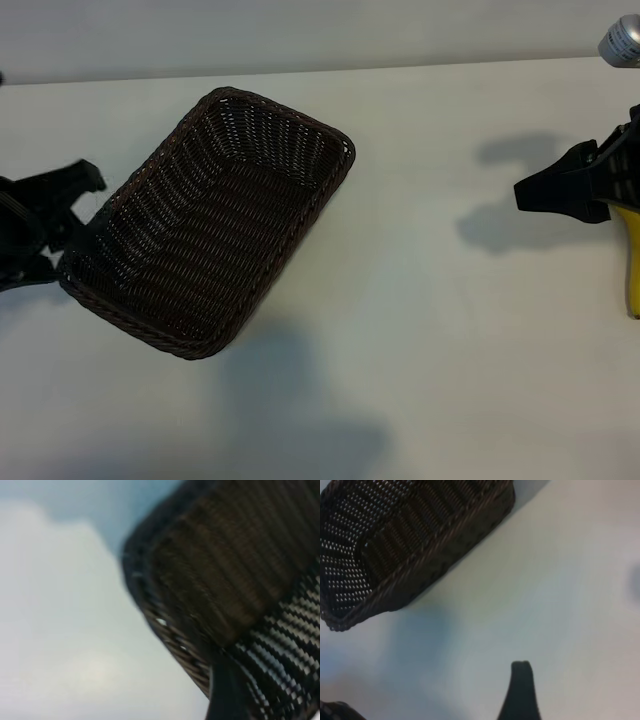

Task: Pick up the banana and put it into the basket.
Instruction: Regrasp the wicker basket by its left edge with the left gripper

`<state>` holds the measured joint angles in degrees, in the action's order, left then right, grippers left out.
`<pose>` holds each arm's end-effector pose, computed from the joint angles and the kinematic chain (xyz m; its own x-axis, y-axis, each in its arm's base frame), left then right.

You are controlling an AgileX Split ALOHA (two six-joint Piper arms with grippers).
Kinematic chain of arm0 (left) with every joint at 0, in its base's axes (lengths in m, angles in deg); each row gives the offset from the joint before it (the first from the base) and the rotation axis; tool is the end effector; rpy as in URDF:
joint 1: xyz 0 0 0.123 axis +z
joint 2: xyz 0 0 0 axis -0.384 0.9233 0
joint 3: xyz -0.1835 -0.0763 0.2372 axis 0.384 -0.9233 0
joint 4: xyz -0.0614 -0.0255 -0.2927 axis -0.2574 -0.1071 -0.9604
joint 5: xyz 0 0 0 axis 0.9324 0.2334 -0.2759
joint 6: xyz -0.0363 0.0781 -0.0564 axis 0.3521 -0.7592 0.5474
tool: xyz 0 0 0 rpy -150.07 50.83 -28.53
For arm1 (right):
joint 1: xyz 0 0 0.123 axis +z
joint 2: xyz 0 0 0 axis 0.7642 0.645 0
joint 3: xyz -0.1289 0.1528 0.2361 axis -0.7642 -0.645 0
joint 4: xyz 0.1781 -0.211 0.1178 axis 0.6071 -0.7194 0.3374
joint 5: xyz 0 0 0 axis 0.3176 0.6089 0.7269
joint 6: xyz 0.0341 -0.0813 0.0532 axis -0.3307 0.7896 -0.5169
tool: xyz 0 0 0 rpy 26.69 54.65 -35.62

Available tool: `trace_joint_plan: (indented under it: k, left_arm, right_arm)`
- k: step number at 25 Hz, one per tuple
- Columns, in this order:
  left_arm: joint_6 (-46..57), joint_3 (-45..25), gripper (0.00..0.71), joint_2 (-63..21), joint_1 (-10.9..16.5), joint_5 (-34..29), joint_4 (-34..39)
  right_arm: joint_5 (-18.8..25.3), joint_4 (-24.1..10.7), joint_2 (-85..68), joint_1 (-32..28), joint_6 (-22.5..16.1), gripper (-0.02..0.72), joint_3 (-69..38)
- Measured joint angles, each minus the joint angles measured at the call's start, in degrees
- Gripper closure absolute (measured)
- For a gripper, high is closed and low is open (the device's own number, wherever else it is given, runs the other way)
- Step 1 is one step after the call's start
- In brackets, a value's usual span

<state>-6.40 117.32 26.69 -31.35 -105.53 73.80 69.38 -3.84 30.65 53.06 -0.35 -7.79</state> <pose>0.2638 -0.0514 0.2695 -0.8000 -0.5283 -0.2845 -0.4203 0.8317 -0.3627 0.2795 0.0733 0.2762 -0.8076 -0.1292 -0.5754 -0.4254 0.8034 0.4167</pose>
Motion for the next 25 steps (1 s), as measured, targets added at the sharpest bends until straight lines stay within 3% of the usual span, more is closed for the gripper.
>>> trace_joint_plan:
  k: [20, 25]
  left_arm:
    - [18.3, -1.5, 0.239, 6.0, 0.0, -2.5, 1.8]
    - [23.4, -4.7, 0.239, 6.0, 0.0, -1.8, 1.7]
  right_arm:
    - [0.0, 0.0, 0.0, 0.0, -0.2, 0.119, 0.0]
    - [0.0, 0.0, 0.0, 0.0, -0.2, 0.119, 0.0]
